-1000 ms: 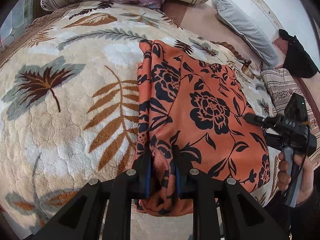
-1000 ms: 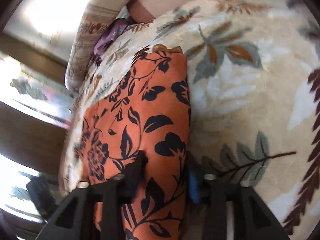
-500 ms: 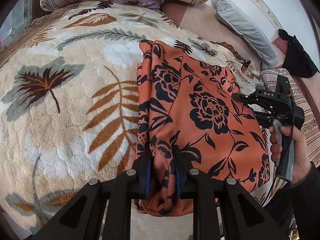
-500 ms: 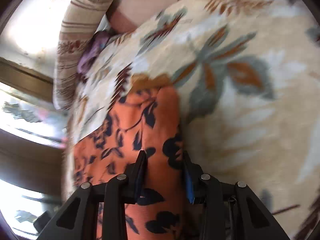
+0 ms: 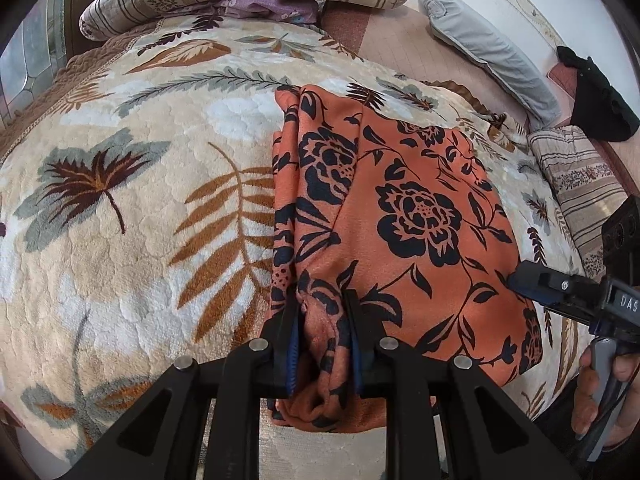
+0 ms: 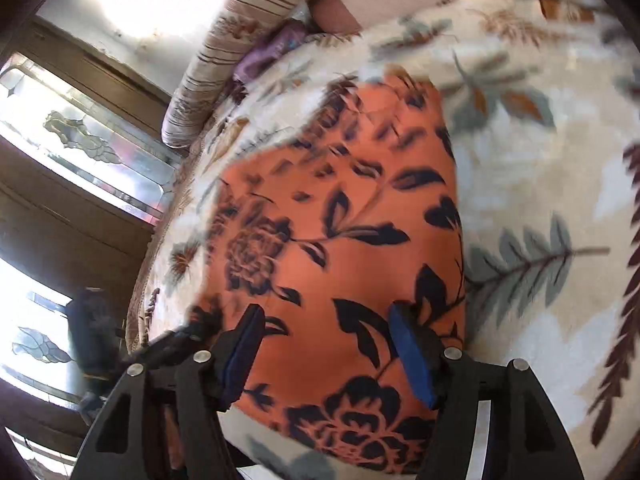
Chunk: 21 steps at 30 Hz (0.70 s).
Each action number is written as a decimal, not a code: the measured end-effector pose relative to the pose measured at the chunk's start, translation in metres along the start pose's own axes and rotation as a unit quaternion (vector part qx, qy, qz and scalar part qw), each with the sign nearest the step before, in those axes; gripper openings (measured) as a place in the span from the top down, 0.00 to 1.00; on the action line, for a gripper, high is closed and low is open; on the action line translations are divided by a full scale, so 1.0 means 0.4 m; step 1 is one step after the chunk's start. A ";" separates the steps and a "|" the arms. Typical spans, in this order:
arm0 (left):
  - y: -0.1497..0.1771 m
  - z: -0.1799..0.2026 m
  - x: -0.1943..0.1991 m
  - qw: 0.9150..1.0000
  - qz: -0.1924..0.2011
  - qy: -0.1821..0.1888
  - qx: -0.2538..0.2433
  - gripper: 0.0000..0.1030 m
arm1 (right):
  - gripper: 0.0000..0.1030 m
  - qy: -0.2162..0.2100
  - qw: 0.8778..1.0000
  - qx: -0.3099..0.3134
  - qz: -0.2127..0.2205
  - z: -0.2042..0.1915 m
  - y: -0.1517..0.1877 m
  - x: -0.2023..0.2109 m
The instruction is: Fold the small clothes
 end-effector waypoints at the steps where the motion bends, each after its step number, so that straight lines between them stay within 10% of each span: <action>1: 0.000 0.003 0.004 1.000 0.002 -0.006 -0.007 0.79 | 0.36 -0.004 1.000 -0.014 0.008 -0.003 -0.004 0.016; 7: 0.008 0.013 0.042 1.000 0.012 -0.015 -0.003 0.67 | 0.24 0.001 1.000 0.023 0.006 -0.045 0.036 0.043; 12: 0.013 0.006 0.144 0.998 0.065 -0.024 0.008 0.24 | 0.24 0.001 1.000 0.008 0.019 -0.031 0.057 0.061; 14: 0.017 -0.023 0.155 0.996 0.076 -0.022 0.035 0.22 | 0.24 0.005 0.999 0.030 0.025 -0.044 0.071 0.077; 18: 0.081 -0.066 0.033 0.997 -0.034 -0.053 0.034 0.26 | 0.23 -0.008 1.000 0.024 0.012 -0.021 0.104 0.060; 21: 0.075 -0.064 0.082 0.997 -0.001 -0.055 0.048 0.26 | 0.23 -0.002 0.999 0.036 0.025 -0.051 0.116 0.103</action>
Point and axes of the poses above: each gripper's, at about its wrist camera, not at the fingertips, and x roughly against the way its jaws point, z to its right, y to its underside, the point moved 6 cm from there along -x, roughly the way its jaws point
